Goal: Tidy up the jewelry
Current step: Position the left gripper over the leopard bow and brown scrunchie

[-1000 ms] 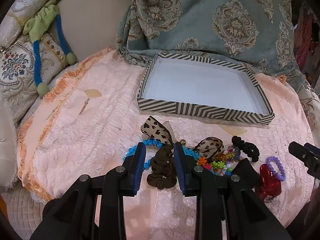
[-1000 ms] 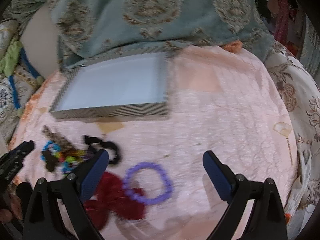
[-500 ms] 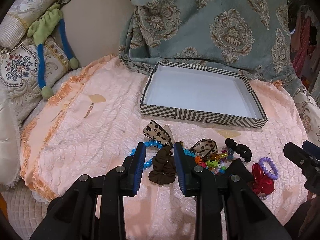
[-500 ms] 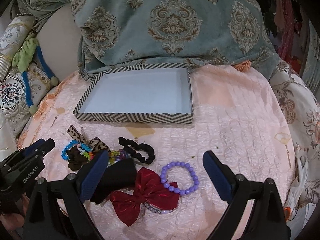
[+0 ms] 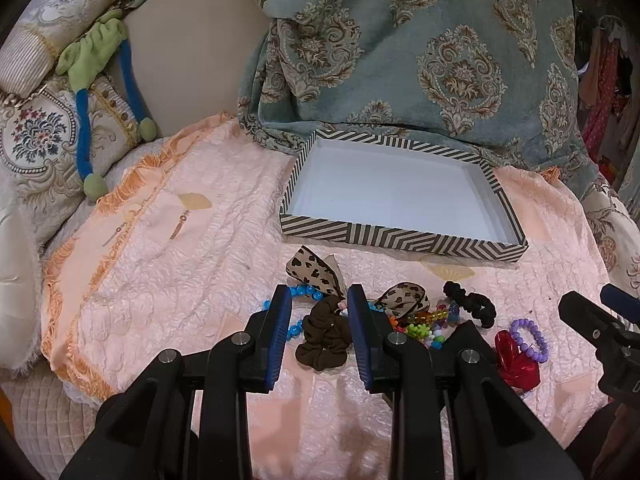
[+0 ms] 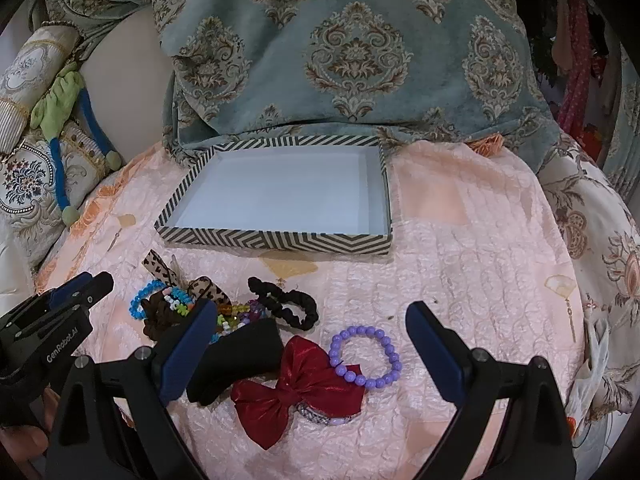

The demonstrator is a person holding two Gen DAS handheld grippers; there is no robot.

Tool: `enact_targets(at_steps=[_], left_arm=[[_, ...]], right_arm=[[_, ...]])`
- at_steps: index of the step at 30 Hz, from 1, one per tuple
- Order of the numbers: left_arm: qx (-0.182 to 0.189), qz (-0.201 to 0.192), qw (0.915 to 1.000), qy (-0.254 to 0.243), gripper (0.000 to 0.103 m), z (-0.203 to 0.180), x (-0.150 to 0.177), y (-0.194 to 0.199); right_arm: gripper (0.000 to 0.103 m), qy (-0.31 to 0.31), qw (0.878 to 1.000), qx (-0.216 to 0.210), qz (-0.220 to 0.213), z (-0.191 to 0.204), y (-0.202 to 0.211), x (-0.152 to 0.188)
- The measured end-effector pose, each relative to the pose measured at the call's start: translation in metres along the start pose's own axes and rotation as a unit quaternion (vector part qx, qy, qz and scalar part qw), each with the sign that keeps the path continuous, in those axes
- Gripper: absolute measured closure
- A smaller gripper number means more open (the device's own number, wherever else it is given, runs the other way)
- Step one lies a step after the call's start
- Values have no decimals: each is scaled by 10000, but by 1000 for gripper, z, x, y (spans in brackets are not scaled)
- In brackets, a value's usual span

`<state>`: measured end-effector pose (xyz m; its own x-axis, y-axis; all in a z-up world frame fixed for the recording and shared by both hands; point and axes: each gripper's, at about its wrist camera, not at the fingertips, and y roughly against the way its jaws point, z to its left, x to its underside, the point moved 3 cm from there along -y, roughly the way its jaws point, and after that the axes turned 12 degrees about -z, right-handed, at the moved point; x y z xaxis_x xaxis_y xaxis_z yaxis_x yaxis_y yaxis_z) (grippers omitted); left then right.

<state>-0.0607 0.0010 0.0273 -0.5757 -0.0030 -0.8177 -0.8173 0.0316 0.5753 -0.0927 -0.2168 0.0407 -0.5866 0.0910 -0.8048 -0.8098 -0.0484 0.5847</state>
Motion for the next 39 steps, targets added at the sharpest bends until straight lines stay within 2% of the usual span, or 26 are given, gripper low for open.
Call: enact_targets(at_steps=[39], left_arm=[[31, 39, 10000, 72, 91, -3, 1, 0]], right_arm=[[5, 190, 9998, -55, -44, 6, 8, 1]])
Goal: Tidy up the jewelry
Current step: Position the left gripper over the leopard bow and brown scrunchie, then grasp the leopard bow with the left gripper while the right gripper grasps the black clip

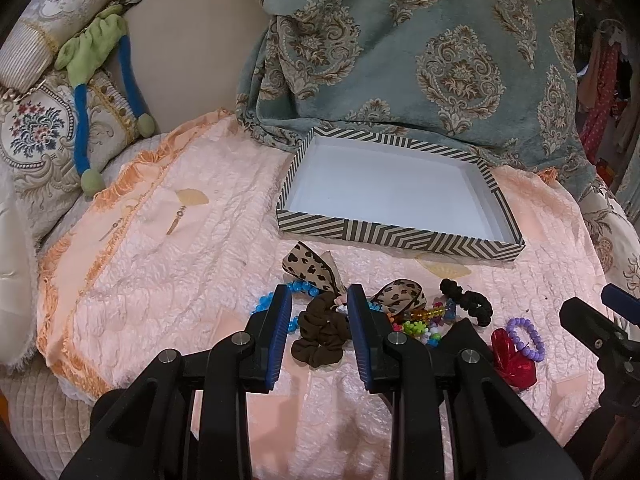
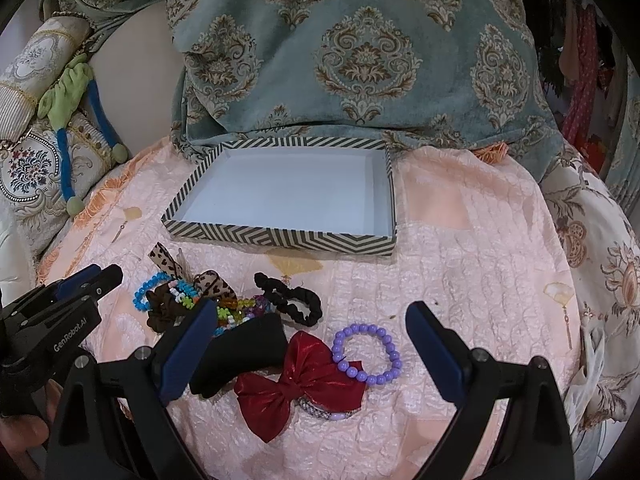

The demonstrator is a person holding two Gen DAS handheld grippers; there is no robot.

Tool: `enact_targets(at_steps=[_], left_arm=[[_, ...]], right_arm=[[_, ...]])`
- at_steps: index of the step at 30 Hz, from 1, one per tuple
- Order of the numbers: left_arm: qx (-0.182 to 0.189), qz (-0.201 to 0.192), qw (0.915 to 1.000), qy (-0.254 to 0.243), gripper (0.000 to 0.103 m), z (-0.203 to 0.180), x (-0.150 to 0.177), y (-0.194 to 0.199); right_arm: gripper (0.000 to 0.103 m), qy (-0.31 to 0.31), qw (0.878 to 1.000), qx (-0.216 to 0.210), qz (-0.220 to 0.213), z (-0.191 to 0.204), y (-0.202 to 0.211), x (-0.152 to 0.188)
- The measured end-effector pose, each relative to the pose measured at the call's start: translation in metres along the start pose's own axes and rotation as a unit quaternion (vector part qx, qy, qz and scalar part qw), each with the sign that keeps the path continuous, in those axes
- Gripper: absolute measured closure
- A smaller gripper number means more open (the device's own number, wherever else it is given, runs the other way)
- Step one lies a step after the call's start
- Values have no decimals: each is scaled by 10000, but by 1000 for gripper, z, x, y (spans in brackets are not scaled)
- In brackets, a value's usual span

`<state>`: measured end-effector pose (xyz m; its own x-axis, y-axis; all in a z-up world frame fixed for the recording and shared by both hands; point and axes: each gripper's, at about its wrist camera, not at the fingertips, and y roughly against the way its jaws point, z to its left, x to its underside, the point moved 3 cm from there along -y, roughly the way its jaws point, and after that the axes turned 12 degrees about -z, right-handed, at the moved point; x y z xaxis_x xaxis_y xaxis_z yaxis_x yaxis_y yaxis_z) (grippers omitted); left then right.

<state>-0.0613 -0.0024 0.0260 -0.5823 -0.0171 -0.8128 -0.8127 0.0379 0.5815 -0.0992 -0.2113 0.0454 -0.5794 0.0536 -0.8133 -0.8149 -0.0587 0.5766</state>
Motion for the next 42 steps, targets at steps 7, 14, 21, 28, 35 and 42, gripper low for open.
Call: enact_targets(at_steps=[7, 14, 21, 28, 35, 42], left_arm=[[39, -7, 10000, -50, 91, -1, 1, 1], [33, -27, 10000, -65, 91, -2, 0, 2], [27, -2, 10000, -60, 91, -1, 1, 3], [31, 47, 10000, -40, 91, 1, 3, 3], [31, 64, 10000, -28, 91, 3, 4, 2], [135, 172, 9997, 97, 91, 9, 6, -1]], right_arm=[[5, -2, 10000, -23, 32, 1, 1, 1], [5, -30, 10000, -54, 12, 1, 3, 0], [6, -20, 10000, -69, 33, 1, 3, 1], [5, 7, 9999, -92, 44, 3, 4, 2], [5, 31, 9999, -95, 84, 3, 2, 3], [5, 46, 9998, -125, 123, 2, 0, 5]])
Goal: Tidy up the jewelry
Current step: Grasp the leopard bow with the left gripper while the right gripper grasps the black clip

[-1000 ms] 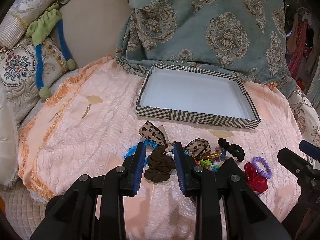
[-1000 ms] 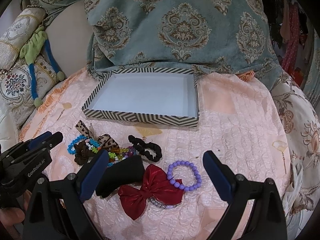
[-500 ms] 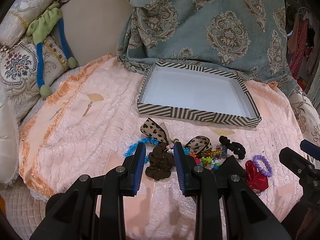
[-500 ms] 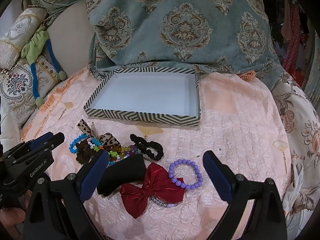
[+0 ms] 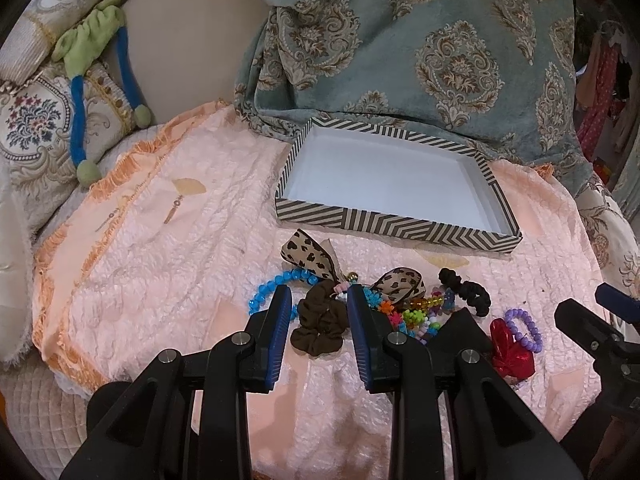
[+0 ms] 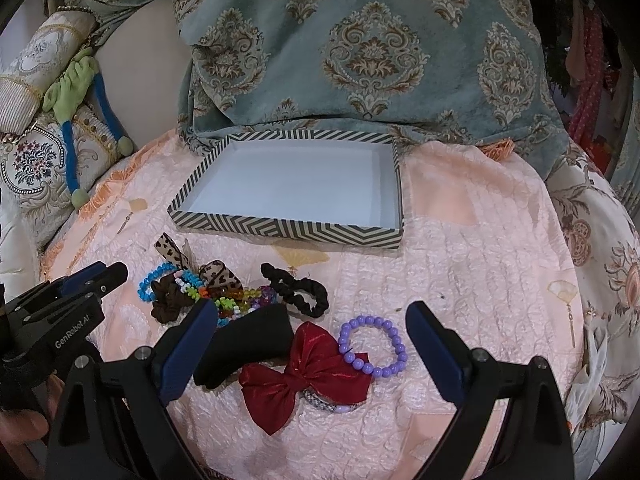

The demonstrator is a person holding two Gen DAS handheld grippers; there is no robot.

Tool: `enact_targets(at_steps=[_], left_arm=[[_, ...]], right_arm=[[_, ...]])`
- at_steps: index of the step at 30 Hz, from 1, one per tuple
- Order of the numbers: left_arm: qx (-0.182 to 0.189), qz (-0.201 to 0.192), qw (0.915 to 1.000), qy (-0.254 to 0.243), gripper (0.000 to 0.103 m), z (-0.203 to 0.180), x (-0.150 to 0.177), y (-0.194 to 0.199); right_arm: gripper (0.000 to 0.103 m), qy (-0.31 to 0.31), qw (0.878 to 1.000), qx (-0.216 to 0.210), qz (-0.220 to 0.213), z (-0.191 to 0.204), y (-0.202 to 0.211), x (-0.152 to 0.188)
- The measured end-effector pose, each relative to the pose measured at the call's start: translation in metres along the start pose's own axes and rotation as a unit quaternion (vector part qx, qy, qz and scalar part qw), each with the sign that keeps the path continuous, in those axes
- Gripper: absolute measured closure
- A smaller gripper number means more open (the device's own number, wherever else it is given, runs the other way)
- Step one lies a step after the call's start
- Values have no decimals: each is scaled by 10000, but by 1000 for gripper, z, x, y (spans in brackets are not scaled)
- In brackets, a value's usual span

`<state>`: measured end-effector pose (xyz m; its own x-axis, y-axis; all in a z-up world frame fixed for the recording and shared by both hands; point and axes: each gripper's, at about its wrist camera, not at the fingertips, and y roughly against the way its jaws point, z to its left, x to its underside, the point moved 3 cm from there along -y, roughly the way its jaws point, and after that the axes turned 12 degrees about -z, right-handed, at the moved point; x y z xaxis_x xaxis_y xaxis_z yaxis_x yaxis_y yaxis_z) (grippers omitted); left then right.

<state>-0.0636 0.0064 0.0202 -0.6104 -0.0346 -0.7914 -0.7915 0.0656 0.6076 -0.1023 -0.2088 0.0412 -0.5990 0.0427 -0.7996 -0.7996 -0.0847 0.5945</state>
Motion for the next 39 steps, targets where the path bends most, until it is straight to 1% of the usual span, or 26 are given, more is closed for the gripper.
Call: enact_targets(at_steps=[4, 11, 13, 15, 19, 21, 23, 29, 31, 32, 36, 39], left_arm=[[85, 116, 9998, 155, 91, 9, 1, -3], [151, 329, 9971, 667, 91, 44, -1, -11], [169, 380, 9958, 812, 91, 51, 0, -14], [239, 456, 9941, 956, 91, 55, 3, -18], [473, 732, 9918, 933, 91, 47, 13, -31], [545, 875, 9905, 914, 91, 41, 19, -40], [551, 932, 9899, 915, 91, 38, 23, -45], [631, 1002, 9893, 851, 90, 26, 25, -61], [670, 1015, 9893, 801, 90, 23, 25, -66], [656, 1030, 9897, 754, 90, 22, 26, -68], [745, 1009, 9903, 603, 90, 14, 27, -78], [831, 1040, 9889, 664, 91, 13, 29, -86]], right_arm=[[5, 1, 10000, -19, 85, -2, -6, 3], [5, -74, 9997, -150, 195, -9, -16, 10], [6, -107, 9994, -229, 237, -10, -20, 12], [11, -104, 9992, -281, 254, -9, -24, 14], [17, -104, 9987, -355, 350, -14, -32, 19], [27, -138, 9983, -373, 416, -19, -36, 23], [29, -189, 9979, -435, 433, -23, -39, 25], [33, -139, 9966, -599, 544, -21, -56, 30], [35, -107, 9953, -710, 643, -17, -62, 33], [38, -77, 9948, -769, 670, -14, -64, 34], [39, 70, 9910, -1119, 726, 0, -71, 42], [39, 232, 9887, -1230, 830, 10, -80, 48]])
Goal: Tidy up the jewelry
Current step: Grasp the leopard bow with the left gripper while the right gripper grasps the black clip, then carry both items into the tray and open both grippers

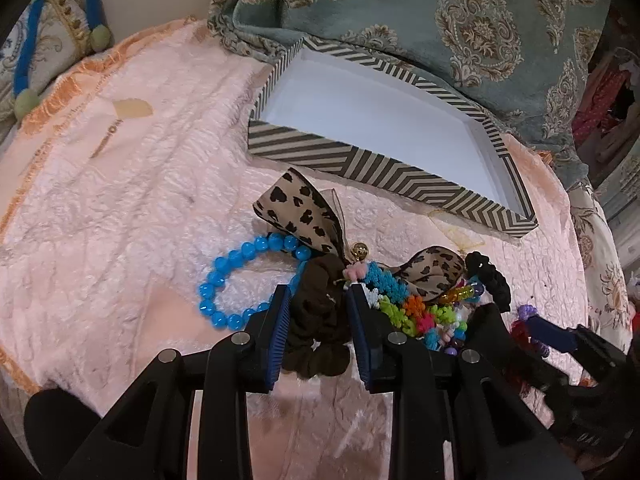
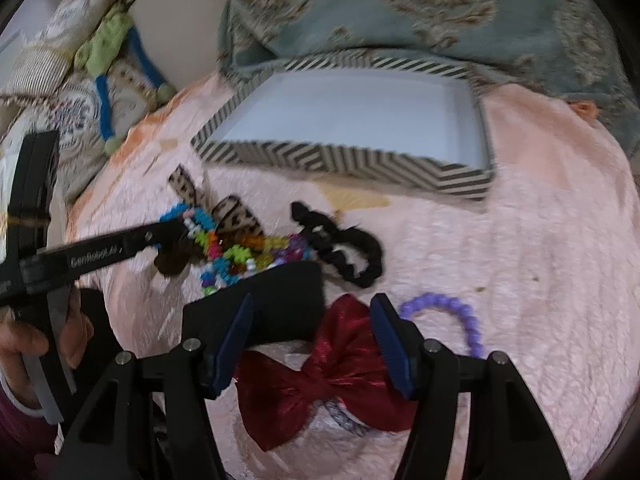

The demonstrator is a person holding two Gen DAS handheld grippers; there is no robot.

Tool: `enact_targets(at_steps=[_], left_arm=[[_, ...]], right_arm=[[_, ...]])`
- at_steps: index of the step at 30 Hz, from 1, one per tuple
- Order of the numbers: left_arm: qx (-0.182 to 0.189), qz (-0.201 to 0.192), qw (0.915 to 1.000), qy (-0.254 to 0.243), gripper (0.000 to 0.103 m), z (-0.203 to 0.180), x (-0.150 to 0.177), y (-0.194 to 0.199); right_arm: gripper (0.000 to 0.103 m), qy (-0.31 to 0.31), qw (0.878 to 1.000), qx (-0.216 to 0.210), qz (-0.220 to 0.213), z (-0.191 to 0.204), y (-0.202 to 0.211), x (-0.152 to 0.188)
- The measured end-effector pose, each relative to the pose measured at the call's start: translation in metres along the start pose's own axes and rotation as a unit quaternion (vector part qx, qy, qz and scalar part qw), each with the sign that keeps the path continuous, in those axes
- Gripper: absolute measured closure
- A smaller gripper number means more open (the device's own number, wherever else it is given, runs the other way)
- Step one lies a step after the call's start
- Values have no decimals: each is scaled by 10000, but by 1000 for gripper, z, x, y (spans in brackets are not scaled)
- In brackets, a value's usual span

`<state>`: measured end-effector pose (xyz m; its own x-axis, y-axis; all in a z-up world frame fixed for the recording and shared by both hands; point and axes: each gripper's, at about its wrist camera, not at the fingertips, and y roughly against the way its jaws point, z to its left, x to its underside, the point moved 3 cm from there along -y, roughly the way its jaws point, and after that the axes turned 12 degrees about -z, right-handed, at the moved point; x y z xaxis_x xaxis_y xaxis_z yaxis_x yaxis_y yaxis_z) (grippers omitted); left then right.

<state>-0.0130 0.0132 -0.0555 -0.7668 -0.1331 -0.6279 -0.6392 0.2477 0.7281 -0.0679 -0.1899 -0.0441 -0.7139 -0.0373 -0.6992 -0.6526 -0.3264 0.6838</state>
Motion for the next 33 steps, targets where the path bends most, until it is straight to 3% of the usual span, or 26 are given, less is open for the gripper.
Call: enact_targets(at_steps=[2, 4, 5, 6, 9, 22, 33], left_arm=[[39, 17, 10000, 44, 102, 2, 1, -3], [24, 1, 10000, 45, 103, 5, 2, -3], [30, -9, 10000, 60, 103, 6, 2, -1], [44, -13, 10000, 67, 103, 7, 2, 0], [98, -67, 9999, 65, 103, 8, 1, 8], [380, -689, 9969, -9, 103, -4, -37, 73], [376, -1174, 9922, -158, 103, -12, -84, 96]], right_arm=[[39, 29, 10000, -83, 14, 2, -7, -1], [40, 44, 9996, -252, 71, 5, -15, 0], [49, 41, 9993, -359, 50, 7, -17, 1], [69, 27, 9991, -426, 50, 8, -20, 1], [86, 92, 9992, -395, -24, 10, -24, 2], [88, -125, 9911, -941, -933, 16, 46, -33], [88, -314, 9873, -594, -1441, -12, 66, -68]])
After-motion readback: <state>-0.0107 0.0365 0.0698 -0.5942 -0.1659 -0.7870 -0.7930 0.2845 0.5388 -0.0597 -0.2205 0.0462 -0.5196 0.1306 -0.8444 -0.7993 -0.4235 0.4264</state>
